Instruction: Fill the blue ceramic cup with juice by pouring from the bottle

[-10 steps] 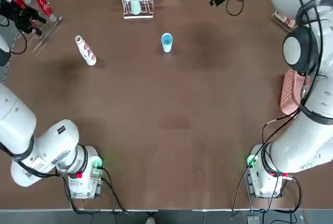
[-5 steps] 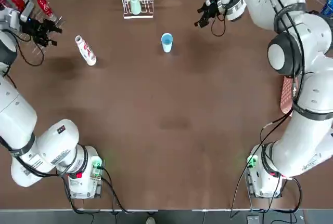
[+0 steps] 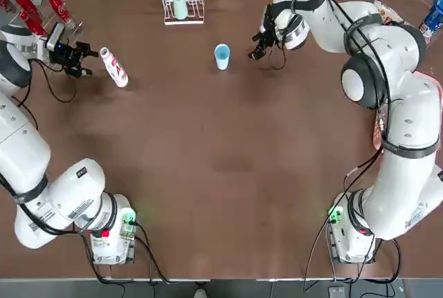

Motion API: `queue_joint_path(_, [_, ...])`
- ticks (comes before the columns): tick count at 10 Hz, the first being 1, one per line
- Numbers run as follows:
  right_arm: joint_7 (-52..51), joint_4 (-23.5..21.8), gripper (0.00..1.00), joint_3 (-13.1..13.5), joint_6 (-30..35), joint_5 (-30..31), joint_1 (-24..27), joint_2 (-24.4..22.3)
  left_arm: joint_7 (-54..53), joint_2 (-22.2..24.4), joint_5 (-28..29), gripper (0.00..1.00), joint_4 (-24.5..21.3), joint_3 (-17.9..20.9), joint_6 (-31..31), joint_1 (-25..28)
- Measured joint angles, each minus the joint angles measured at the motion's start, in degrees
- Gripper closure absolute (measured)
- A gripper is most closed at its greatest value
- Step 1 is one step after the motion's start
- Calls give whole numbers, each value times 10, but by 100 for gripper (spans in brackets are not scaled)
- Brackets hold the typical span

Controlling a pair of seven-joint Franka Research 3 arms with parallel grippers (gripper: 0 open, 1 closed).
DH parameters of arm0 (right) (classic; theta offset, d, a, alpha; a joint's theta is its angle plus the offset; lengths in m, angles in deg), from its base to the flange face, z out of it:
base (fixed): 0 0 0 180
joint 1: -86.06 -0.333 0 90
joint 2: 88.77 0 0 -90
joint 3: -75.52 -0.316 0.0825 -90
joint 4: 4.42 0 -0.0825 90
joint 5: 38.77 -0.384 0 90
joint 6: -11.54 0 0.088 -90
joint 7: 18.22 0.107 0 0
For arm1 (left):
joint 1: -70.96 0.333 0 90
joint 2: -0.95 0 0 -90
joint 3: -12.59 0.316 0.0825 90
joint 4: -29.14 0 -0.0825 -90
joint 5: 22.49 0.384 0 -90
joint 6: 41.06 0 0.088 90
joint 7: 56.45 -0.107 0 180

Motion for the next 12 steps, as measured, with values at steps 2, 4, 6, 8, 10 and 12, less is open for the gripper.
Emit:
queue_joint_path(2, [-2, 17, 0, 0, -3, -31, -14, 14, -13, -4, -9, 1, -20, -11, -11, -1])
queue_joint_path(4, [-12, 39, 0, -4, -3, -44, -21, 30, -15, -6, -12, 1, -33, -15, -24, -3])
queue_joint_path(6, [-42, 60, 0, -5, -3, -49, -24, 44, -20, -7, -17, 2, -45, -17, -26, -3])
queue_joint_path(8, [-84, 72, 0, -6, -3, -68, -28, 57, -25, -7, -26, 2, -54, -28, -26, -3])
queue_joint_path(10, [-113, 78, 0, -11, -3, -103, -33, 69, -26, -7, -35, 3, -63, -37, -28, -3])
queue_joint_path(12, [-121, 87, 0, -16, -3, -129, -39, 77, -39, -7, -41, 3, -64, -39, -32, -3])
